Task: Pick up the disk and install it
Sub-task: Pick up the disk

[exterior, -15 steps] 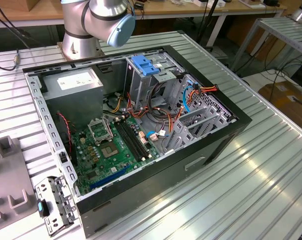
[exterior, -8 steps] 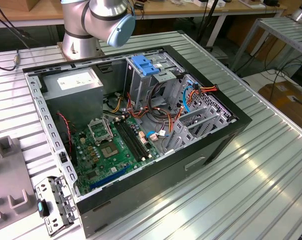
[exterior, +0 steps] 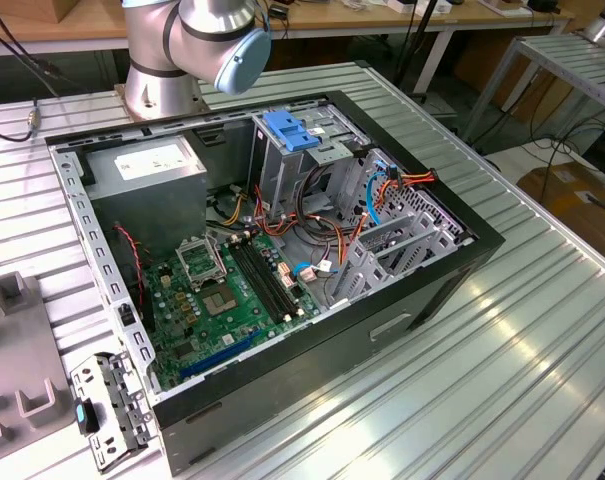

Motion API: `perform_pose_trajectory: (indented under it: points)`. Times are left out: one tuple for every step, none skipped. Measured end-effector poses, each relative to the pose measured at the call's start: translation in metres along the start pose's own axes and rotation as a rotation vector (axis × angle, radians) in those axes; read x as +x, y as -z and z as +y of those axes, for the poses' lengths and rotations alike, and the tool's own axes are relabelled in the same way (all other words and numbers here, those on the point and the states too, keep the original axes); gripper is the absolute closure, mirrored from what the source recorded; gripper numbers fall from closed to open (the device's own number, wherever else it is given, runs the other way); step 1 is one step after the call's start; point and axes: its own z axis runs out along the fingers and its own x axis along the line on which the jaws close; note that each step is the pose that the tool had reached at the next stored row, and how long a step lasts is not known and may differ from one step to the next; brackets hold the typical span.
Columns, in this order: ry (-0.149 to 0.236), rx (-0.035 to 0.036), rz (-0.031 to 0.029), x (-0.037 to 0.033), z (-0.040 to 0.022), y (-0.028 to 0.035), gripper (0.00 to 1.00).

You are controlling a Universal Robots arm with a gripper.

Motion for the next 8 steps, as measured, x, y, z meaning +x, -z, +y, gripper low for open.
perform_pose_trajectory:
  points:
    - [0.015,-0.0001,0.0005,0.0000,0.0001,0.0000,0.89]
    - [0.029,-0.0003,0.0012,0.0000,0.0000,0.0000,0.89]
    - [0.041,-0.0006,0.0017,0.0000,0.0001,0.0000,0.89]
    - [0.057,-0.0008,0.0023,0.0000,0.0001,0.0000,0.89]
    - [0.059,-0.0008,0.0024,0.0000,0.0000,0.0000,0.89]
    - [0.059,-0.0008,0.0025,0.0000,0.0001,0.0000,0.89]
    - [0.060,-0.0009,0.0025,0.0000,0.0001,0.0000,0.89]
    - [0.061,-0.0009,0.0025,0.0000,0.0000,0.0000,0.89]
